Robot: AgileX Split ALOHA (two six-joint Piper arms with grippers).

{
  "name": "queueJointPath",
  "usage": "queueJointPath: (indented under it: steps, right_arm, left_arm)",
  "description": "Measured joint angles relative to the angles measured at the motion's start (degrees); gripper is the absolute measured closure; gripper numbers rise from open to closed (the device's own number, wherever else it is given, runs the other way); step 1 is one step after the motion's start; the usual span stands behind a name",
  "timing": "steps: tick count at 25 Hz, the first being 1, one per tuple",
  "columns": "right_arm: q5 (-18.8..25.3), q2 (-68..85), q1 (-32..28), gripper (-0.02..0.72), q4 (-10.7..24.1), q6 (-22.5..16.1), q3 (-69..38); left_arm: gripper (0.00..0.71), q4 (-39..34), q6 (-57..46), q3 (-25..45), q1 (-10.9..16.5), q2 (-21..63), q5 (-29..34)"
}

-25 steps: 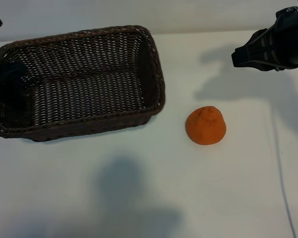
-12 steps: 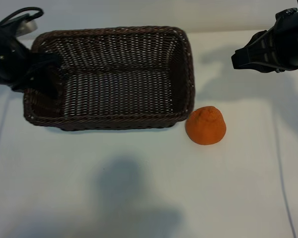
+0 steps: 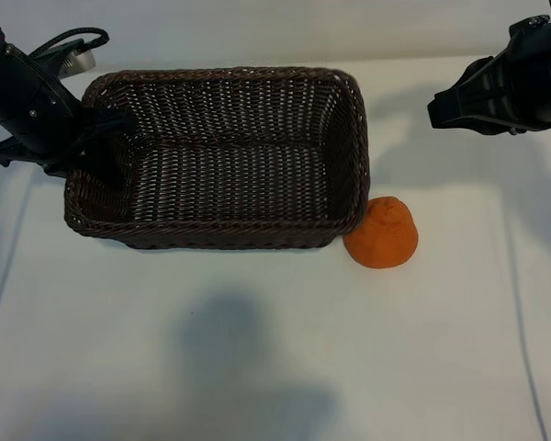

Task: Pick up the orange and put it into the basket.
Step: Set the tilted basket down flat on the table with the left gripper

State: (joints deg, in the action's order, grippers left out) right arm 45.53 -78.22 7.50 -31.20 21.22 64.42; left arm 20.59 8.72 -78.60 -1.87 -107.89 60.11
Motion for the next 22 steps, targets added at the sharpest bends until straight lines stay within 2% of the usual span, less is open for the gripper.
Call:
queueJointPath:
  steps: [6,12,22]
  right_arm:
    - [0.0,0.0,0.0,0.471,0.0,0.0,0.0]
    - [0.0,0.0,0.0,0.471,-0.1,0.0,0.0]
    - [-0.3,0.0,0.0,0.471,-0.2,0.1,0.0]
  left_arm:
    - [0.560,-3.8,0.1,0.0,0.0,0.0,-3.8]
    - [0.560,-3.7,0.2,-0.1,0.0,-2.0,-5.6]
    - [0.561,2.5,2.5,-0.1,0.0,-7.9,-5.8]
